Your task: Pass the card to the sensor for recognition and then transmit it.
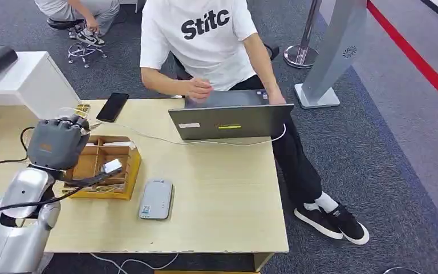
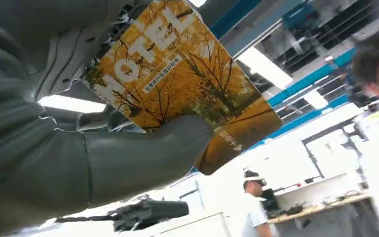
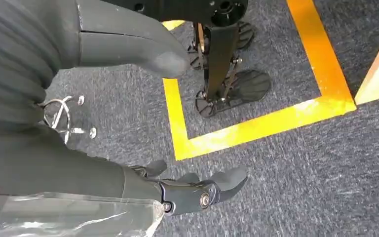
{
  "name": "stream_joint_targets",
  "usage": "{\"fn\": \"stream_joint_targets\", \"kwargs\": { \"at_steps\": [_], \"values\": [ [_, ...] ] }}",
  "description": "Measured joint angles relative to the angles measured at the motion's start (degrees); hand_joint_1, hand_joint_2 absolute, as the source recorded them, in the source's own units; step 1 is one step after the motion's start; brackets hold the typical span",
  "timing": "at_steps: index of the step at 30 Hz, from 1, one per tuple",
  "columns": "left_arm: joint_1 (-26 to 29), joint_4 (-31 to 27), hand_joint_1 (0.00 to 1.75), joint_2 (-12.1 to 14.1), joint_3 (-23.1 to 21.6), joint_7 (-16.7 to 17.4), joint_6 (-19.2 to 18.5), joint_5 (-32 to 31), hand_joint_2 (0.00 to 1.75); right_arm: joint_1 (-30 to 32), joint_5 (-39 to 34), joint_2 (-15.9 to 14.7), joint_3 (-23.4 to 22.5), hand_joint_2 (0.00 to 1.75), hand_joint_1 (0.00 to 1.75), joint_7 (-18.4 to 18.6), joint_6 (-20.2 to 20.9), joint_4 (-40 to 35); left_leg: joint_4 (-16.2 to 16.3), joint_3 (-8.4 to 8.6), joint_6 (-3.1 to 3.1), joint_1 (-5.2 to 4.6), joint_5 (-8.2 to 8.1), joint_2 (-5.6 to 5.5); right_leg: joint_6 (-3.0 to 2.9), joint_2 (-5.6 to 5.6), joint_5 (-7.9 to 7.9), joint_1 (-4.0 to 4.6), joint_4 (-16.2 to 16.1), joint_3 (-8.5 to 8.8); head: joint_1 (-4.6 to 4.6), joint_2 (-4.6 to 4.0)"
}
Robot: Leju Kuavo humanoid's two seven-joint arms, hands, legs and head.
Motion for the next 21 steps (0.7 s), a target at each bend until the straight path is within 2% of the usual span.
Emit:
{"fn": "stream_joint_targets", "kwargs": {
  "at_steps": [3, 7, 10, 21],
  "values": [
    [0.5, -1.7, 1.75, 0.1, -5.2, 1.3, -0.5, -0.4, 1.75, 0.0, 0.4, 0.0, 0.0, 1.75, 0.00, -0.1, -0.1, 0.0, 0.0, -0.04, 0.00, -0.01, 0.00, -0.01, 0.01, -0.01, 0.01, 0.00, 0.0, -0.01, -0.04, 0.00],
    [0.6, -2.4, 1.75, 0.7, -12.7, 3.4, -5.0, 2.6, 1.75, 0.0, 1.2, 0.0, -0.1, 1.75, 0.00, -0.7, -0.4, 0.0, 0.0, -0.04, 0.01, -0.03, -0.01, 0.00, 0.03, -0.01, 0.02, -0.02, 0.0, -0.01, -0.02, 0.00],
    [0.6, -1.3, 1.75, 1.2, -16.3, 4.3, -5.2, 3.2, 1.75, 0.0, 1.7, 0.0, -0.1, 1.75, 0.00, -1.1, -0.5, 0.0, 0.0, -0.04, 0.01, -0.03, -0.01, 0.00, 0.03, -0.01, 0.03, -0.02, 0.0, -0.02, -0.04, 0.00],
    [1.1, 2.5, 1.75, 1.9, -21.0, 4.9, -5.2, 4.1, 1.75, 0.1, 2.6, 0.0, -0.1, 1.75, 0.00, -1.4, -0.7, 0.0, 0.0, -0.04, 0.01, -0.01, 0.00, 0.00, 0.02, -0.01, 0.03, -0.01, 0.0, -0.03, -0.02, 0.00]
  ]
}}
